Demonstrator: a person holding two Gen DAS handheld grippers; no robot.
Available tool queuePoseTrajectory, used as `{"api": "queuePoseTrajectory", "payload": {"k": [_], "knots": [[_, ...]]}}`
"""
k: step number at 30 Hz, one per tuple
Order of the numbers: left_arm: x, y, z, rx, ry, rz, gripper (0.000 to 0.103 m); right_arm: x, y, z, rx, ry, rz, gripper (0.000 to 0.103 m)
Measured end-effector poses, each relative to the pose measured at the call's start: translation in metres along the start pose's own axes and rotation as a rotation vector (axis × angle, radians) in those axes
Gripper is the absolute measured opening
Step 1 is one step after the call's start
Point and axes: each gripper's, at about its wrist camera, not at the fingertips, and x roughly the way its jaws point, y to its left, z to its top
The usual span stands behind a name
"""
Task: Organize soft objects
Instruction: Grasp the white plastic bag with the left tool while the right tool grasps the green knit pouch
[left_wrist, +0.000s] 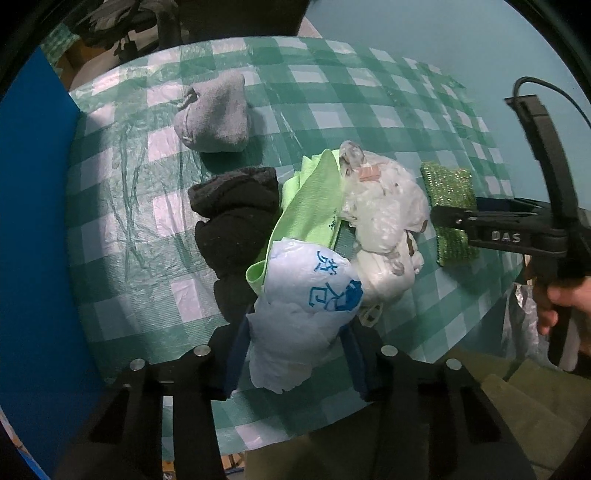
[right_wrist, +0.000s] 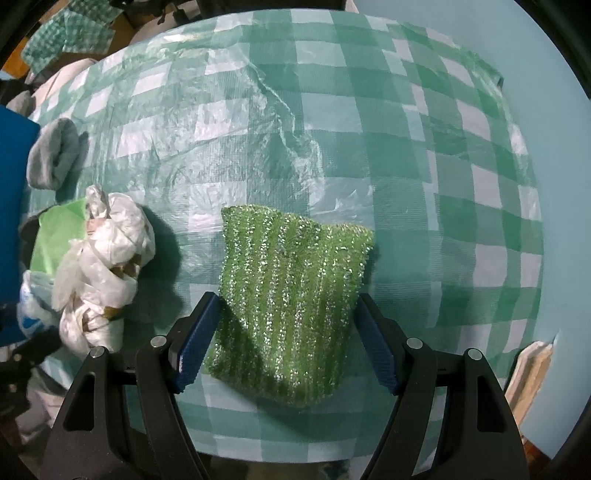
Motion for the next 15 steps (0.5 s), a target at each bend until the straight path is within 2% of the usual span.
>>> {"api": "queuePoseTrajectory", "payload": {"k": [4,10,12,15], "knots": [[-0.013,0.003,-0.001,-0.005,-0.020,-0.014,0.046,0.001,0.007,-0.007,-0.028,-0.014,-0.025,0.072],[-0.034,0.013,-0.004,-0.010,-0.059,-0.028,0.046,-0.004,0.019,-0.014,-0.062,-0.028,-0.020,0.040],[-0.040,0.015,-0.005,-0.010,-0.070,-0.033,0.046,-0.005,0.021,-0.016,-0.070,-0.030,-0.014,0.019],[-0.046,0.018,-0.005,-0.011,-0.083,-0.031,0.045,-0.004,0.034,-0.012,-0.068,-0.024,0.014,0.016]]}}
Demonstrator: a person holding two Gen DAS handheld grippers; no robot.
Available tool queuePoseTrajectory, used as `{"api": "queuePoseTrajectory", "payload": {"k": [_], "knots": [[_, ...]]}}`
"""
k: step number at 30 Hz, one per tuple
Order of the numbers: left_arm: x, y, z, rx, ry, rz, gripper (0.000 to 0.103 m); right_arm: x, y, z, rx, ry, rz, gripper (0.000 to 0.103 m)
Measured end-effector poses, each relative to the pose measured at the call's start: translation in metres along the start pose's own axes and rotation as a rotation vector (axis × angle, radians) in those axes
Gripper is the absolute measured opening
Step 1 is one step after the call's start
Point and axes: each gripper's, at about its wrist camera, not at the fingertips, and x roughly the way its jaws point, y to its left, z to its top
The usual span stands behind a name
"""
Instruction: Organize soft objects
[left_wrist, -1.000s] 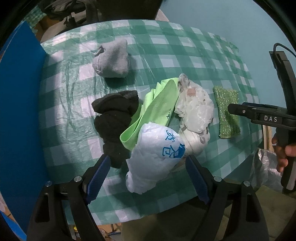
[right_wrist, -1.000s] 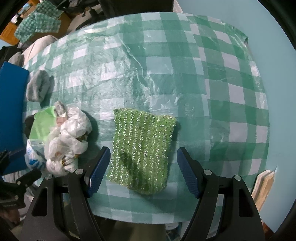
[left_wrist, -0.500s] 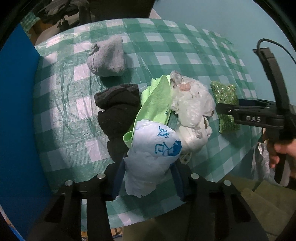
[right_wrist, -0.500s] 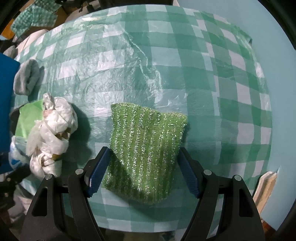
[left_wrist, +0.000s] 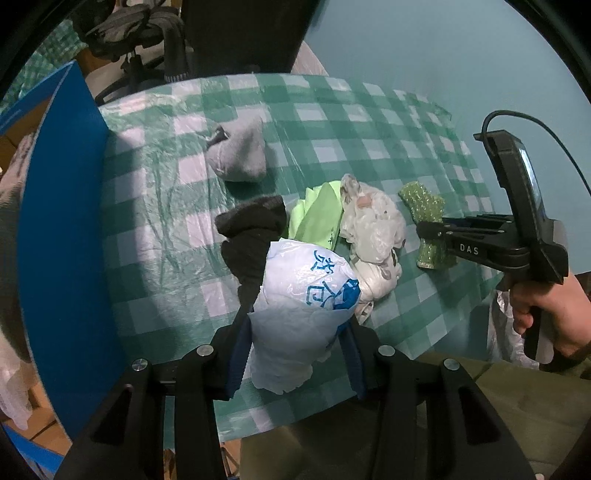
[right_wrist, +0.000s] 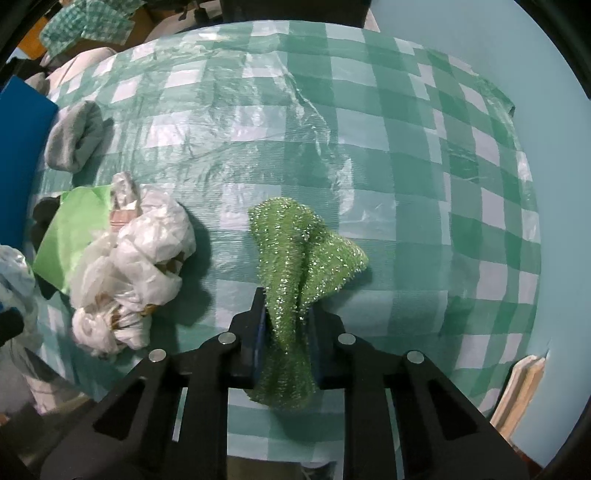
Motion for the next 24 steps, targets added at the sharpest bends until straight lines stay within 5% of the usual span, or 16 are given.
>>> {"api": "queuePoseTrajectory", "payload": {"k": [24], "knots": [[-0.055,0.010,0.010,-0.055,-0.096,0.014,0.044,-0.103,0.001,0.032,-0.064,-0.118,0.199,0.016]]}}
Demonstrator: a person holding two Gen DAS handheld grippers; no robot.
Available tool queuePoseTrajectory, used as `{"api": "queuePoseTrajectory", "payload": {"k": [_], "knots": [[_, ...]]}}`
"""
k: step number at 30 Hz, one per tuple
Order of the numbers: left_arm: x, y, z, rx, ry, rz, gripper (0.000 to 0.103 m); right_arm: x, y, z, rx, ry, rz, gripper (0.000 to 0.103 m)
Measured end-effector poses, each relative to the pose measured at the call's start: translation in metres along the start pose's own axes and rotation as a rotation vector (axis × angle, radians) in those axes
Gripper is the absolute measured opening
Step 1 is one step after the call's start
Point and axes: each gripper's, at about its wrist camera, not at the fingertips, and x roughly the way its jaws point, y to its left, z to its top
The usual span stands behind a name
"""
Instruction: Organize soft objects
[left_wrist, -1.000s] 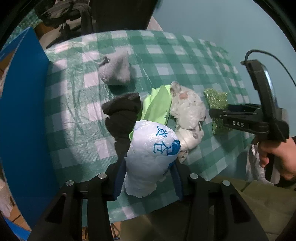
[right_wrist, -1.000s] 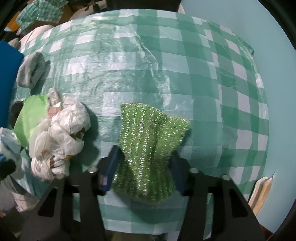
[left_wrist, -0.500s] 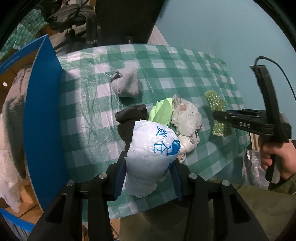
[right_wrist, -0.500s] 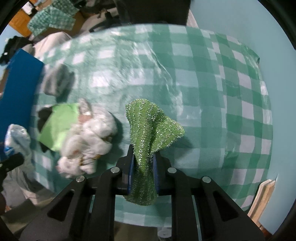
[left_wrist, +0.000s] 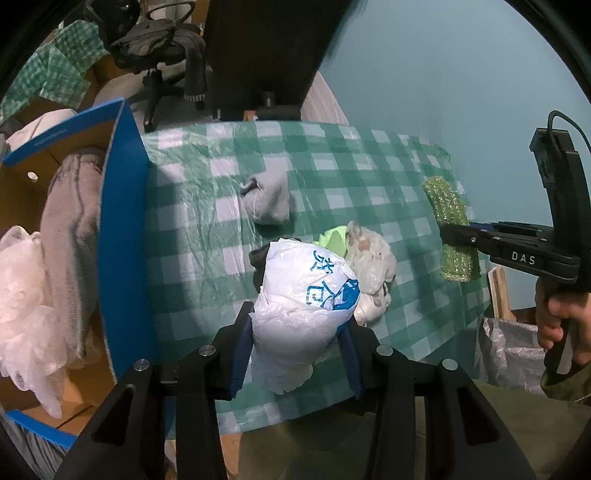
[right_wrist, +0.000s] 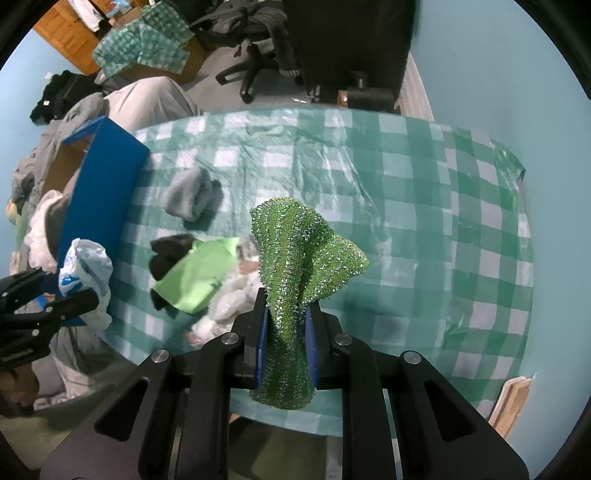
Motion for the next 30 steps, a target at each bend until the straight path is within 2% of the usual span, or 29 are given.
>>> {"api": "queuePoseTrajectory", "payload": {"k": [12,30], "knots": [[-0.030,0.006,0.010,-0.039,-0.052,0.005,0.044,-0.023,0.037,0.018,-0.049,-0.028,0.058,0.016],[-0.069,0.041,0.019,-0.104,-0.123,0.046,0.043,-0.046,0.097,0.051,-0.169,-0.071,0.121,0.016]]}}
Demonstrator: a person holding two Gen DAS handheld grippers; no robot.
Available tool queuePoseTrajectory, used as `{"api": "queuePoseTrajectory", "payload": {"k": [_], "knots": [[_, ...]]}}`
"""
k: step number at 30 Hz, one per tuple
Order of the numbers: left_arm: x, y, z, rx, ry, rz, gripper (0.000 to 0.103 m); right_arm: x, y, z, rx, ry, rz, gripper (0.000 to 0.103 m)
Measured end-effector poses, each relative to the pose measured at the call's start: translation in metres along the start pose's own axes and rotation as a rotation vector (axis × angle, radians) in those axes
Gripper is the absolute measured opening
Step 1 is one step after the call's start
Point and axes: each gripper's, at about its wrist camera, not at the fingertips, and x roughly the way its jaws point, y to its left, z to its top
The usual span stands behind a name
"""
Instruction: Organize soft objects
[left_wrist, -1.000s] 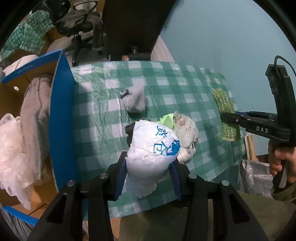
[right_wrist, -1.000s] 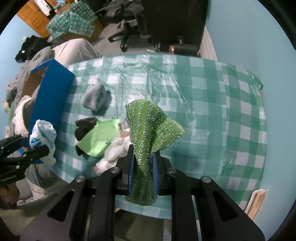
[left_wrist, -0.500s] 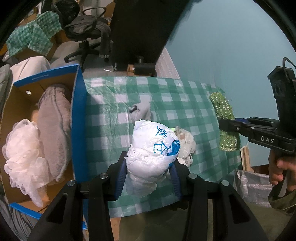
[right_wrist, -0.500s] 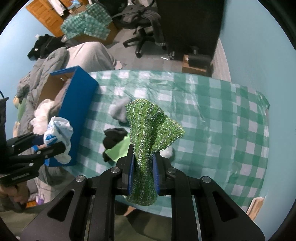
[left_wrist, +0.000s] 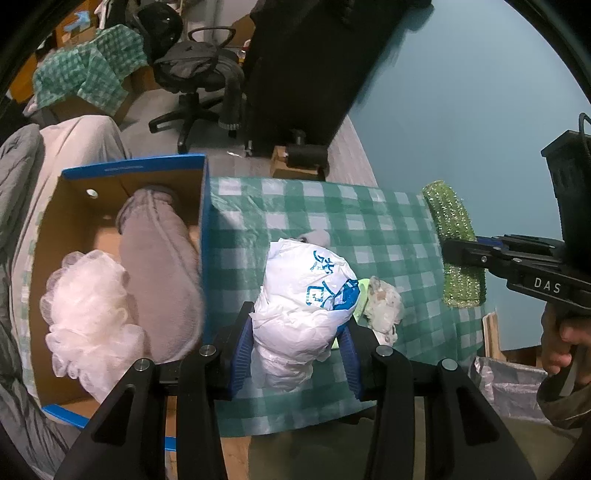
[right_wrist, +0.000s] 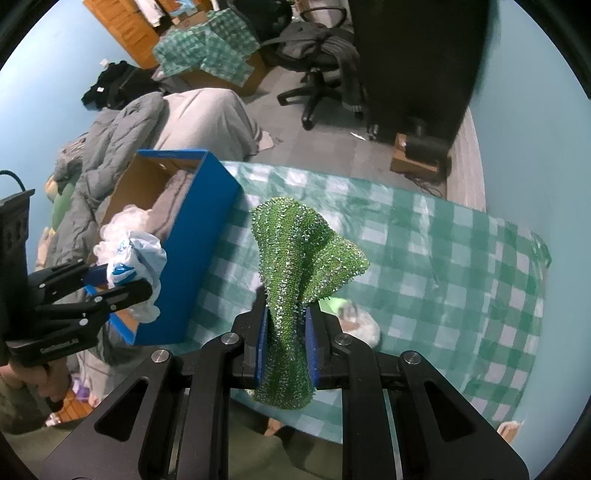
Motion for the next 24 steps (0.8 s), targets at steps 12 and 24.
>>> {"api": "queuePoseTrajectory", "payload": {"k": [12,24], "knots": [[-0.016,0.037,0.011,-0.042,-0.036,0.048,0.043,0.011,0.039,0.034,-0.069,-0.010,0.050,0.016],[-0.029,0.082,0.025,-0.087,-0.075,0.102,0.043,0.034,0.085,0.067,-0.147,0.008,0.107,0.016]]}}
